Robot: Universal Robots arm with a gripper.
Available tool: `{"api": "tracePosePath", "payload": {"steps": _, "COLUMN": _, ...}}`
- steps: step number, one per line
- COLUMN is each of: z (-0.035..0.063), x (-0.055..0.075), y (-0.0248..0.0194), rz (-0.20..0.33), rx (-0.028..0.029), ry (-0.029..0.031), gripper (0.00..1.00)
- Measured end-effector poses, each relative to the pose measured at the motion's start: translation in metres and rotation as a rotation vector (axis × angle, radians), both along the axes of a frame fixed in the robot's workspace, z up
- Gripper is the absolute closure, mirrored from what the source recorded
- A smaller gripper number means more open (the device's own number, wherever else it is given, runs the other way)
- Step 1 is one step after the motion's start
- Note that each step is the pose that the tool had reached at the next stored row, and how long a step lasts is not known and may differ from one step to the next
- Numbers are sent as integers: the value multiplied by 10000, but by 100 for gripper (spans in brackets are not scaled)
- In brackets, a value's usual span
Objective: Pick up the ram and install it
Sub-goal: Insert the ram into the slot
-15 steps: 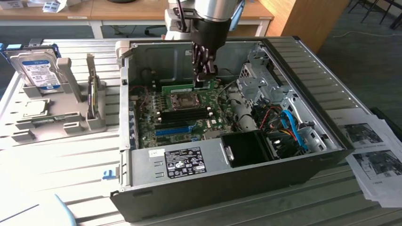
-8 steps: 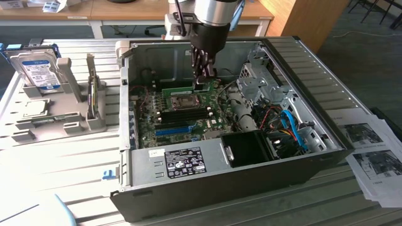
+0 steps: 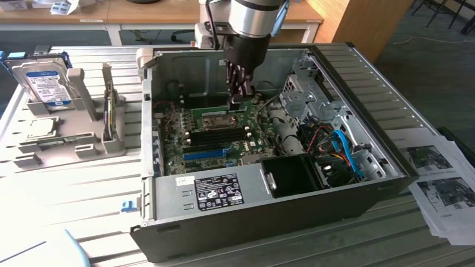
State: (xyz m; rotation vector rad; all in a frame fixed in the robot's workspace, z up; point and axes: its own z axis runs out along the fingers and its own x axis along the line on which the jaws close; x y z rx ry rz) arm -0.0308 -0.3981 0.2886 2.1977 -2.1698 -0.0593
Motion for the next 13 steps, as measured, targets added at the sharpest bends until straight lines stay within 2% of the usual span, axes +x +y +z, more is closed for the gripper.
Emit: {"api": "tracePosePath", "payload": {"steps": 13, "z": -178, "x": 0, "y": -1, "rz": -1, "rx": 47, "ry": -19, "gripper": 89}}
